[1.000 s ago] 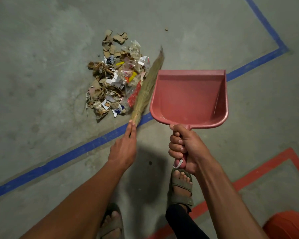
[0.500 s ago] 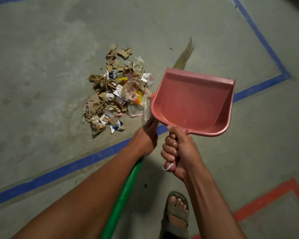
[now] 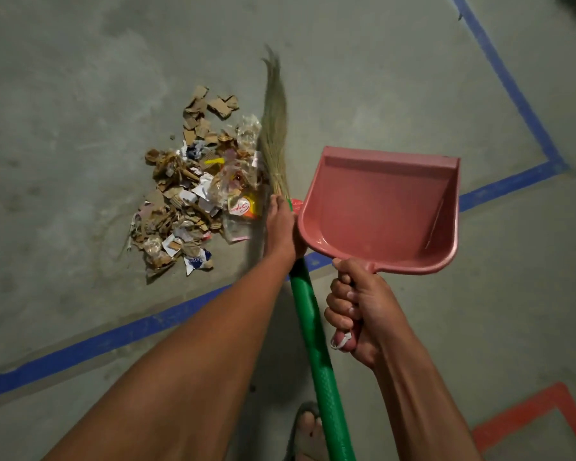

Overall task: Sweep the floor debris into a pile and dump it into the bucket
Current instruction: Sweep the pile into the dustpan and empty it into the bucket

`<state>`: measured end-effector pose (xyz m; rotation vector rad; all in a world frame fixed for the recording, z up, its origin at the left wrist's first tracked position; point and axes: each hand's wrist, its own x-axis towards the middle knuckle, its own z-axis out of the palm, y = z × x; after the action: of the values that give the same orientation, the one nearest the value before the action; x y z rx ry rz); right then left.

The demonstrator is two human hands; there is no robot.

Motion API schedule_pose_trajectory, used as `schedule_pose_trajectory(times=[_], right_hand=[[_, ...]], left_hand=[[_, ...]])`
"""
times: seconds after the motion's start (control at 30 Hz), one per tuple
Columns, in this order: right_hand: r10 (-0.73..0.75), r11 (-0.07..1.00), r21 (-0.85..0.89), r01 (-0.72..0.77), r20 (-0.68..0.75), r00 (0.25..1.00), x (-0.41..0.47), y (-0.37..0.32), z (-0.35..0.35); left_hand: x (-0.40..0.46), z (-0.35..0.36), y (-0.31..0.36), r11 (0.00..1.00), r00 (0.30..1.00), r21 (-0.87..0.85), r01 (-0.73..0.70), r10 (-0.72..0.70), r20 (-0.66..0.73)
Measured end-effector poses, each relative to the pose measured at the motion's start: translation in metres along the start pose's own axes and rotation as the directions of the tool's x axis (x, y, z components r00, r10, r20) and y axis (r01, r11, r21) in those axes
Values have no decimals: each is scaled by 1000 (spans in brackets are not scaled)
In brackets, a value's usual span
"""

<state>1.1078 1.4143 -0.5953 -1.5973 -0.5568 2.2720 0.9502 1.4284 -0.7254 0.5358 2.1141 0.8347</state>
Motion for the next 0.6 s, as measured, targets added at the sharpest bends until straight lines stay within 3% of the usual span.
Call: schedule_pose_trajectory(times=[0.07, 0.17, 0.37, 0.43, 0.5, 0.6], right_hand=[[21, 1000, -4, -21, 0, 1000, -2, 5, -1], [31, 999, -14, -31, -3, 1000, -6, 12, -4], [33, 999, 13, -32, -60, 998, -11, 16, -9], [35, 999, 9, -34, -69, 997, -13, 22, -7], [32, 999, 13, -31, -61, 998, -17, 29, -3], [31, 999, -4, -31, -41, 999, -26, 41, 4]], left_hand=[[-27, -5, -6, 984, 997, 178, -23, 35, -63], [-57, -4, -23, 978, 989, 196, -77, 100, -108], [-95, 8, -20, 977, 992, 176, -118, 106, 74], [-98, 13, -31, 986, 989, 139, -96, 79, 125], [-103, 7, -44, 978, 987, 206, -26, -7, 161], [-112, -19, -60, 958, 982, 266, 107, -143, 122]])
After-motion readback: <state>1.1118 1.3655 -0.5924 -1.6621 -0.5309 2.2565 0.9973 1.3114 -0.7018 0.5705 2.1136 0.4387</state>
